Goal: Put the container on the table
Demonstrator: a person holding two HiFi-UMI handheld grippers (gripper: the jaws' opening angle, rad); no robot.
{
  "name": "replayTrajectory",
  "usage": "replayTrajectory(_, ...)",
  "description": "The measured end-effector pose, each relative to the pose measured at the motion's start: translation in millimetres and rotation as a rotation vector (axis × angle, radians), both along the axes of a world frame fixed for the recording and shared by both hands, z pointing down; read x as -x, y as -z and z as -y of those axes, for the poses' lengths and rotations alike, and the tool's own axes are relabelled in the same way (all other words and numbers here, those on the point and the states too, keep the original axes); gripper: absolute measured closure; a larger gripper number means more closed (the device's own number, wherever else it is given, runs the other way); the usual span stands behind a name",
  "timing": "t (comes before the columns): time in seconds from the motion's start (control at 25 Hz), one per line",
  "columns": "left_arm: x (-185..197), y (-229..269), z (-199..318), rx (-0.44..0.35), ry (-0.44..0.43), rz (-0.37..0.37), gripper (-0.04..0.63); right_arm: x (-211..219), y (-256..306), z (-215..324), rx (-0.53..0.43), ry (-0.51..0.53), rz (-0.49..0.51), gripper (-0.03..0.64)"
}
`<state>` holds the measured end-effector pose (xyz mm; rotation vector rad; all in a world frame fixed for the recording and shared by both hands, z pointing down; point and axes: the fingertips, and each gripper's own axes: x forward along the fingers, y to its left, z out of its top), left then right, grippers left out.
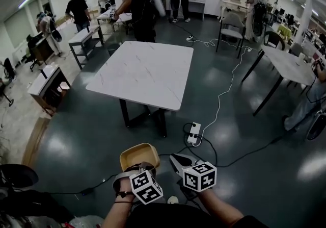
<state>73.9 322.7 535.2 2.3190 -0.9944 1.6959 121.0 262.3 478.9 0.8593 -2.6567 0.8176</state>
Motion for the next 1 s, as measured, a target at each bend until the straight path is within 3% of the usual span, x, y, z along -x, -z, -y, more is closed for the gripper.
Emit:
replayTrajectory(0.28,5,-4,17,0.028,0.014,-0.010,0.578,3,-7,17,0.030,0.007,-0.007,0.615)
replayTrajectory(0.52,18,-10,54,0.029,-0.027,-0.022,0.580,15,-8,54,0.032,-0.026,-0.005,0.615)
replayTrajectory(1.0,106,-6,160,0.025,-0.094,-0.034,0.578,98,5,156,0.010,-0.081,-0.033,0.615)
